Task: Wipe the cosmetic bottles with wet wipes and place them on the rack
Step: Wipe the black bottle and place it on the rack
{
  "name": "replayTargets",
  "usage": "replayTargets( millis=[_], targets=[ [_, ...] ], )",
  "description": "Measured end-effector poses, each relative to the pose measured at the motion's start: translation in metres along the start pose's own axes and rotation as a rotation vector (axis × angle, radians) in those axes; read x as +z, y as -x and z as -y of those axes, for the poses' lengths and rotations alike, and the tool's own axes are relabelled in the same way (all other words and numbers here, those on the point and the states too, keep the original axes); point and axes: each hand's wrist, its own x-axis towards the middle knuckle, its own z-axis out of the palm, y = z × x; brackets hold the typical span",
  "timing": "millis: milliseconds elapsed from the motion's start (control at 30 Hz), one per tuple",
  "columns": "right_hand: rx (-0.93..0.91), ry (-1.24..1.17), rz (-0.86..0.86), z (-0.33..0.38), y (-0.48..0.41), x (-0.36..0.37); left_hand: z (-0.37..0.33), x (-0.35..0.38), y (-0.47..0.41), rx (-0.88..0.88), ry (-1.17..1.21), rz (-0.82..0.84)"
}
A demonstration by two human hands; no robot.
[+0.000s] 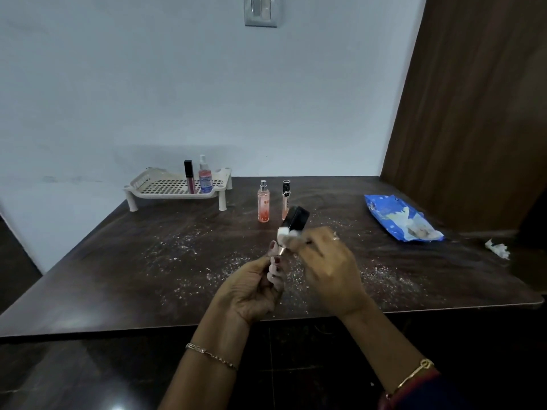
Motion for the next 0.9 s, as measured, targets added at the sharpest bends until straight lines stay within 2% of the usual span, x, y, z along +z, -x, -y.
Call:
replayTargets(
  millis=[100, 167, 300, 400, 500, 567, 700, 767, 900],
  targets=[
    [0.163, -0.012, -0.029, -0.012, -0.013, 0.000, 0.002, -0.001, 0.002, 0.032, -0.067, -0.011],
    [0.189, 0.053, 0.039, -0.011, -0.017, 0.003, 0.003, -0.001, 0.001, 0.113, -0.145, -0.074],
    [0.080, 0.137, 0.211, 0.021, -0.010, 0.013, -0.004, -0.001, -0.005, 0.421, -0.400, -0.214],
    [0.065, 0.137, 0.241, 0.021, -0.017, 0.021, -0.014, -0.007, -0.001, 0.572, -0.594, -0.273],
    [0.240, 0.092, 0.235, 0.009, -0.038, 0.032, -0.030, -0.013, 0.009, 0.639, -0.698, -0.322],
    [0.396, -0.024, 0.239, 0.008, -0.054, 0.041, -0.047, -0.018, 0.017, 0.610, -0.751, -0.333],
    [0.834, -0.534, 0.223, 0.009, -0.079, 0.075, -0.101, -0.029, 0.029, 0.568, -0.916, -0.403],
    [0.946, -0.743, 0.250, 0.010, -0.090, 0.097, -0.136, -0.032, 0.030, 0.606, -0.948, -0.447],
    [1.103, -0.875, 0.331, 0.011, -0.103, 0.142, -0.216, -0.040, 0.019, 0.722, -1.072, -0.606]
  ],
)
